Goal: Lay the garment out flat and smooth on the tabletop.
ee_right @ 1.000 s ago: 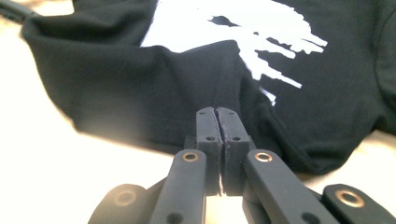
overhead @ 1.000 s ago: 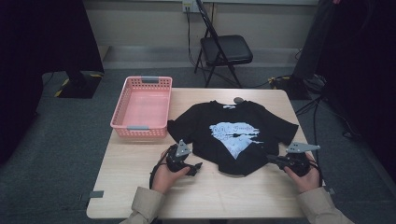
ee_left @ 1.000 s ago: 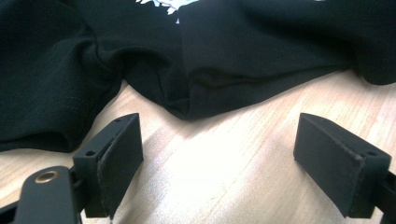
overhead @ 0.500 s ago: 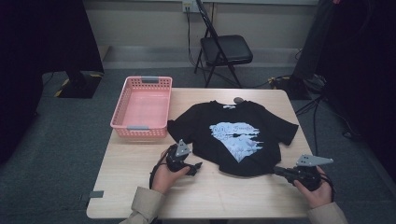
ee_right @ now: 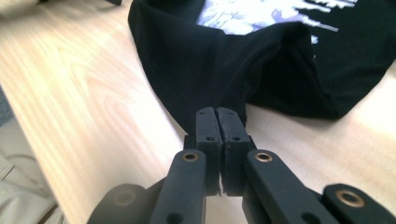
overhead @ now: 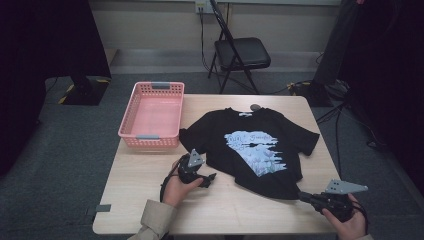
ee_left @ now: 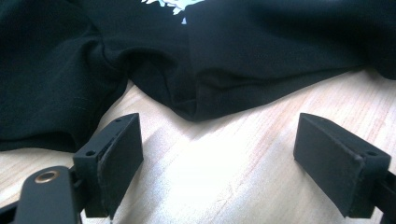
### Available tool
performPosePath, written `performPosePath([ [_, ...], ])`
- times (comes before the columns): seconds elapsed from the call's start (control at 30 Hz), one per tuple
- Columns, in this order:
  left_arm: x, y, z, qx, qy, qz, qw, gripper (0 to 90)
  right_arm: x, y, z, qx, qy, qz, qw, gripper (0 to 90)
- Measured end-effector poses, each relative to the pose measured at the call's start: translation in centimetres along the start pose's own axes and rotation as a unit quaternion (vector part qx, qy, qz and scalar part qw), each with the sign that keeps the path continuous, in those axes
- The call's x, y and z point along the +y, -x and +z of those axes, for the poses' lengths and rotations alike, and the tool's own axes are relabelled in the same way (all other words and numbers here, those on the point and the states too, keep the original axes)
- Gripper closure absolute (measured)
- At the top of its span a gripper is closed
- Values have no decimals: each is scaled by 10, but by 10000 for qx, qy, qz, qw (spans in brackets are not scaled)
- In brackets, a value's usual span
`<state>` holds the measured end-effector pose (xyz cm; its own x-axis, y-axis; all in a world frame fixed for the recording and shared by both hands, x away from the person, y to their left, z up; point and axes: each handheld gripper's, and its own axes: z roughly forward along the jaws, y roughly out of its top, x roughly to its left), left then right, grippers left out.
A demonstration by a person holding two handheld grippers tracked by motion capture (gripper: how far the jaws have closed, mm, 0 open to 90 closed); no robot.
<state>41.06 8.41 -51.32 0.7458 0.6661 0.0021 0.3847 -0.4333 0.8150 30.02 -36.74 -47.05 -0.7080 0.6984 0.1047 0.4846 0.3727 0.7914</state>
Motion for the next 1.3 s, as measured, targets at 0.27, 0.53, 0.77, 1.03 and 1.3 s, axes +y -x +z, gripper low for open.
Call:
performPosePath([
  [0.27,0,0,0,4,3,-11,10000,152,-9,-9,-9,68,17,21,10000,887],
  [0.53,0,0,0,16,5,-19,10000,152,-15,-13,-15,3,48,33,10000,861],
  [0.77,0,0,0,17,5,-17,10000,152,-7,-11,-9,-185,136,17,9997,732],
  [1.03,0,0,0,19,6,-19,10000,152,13,2,18,-595,103,-14,9982,790],
  [1.3,0,0,0,22,6,-20,10000,152,18,13,34,-507,-153,-11,9986,900],
])
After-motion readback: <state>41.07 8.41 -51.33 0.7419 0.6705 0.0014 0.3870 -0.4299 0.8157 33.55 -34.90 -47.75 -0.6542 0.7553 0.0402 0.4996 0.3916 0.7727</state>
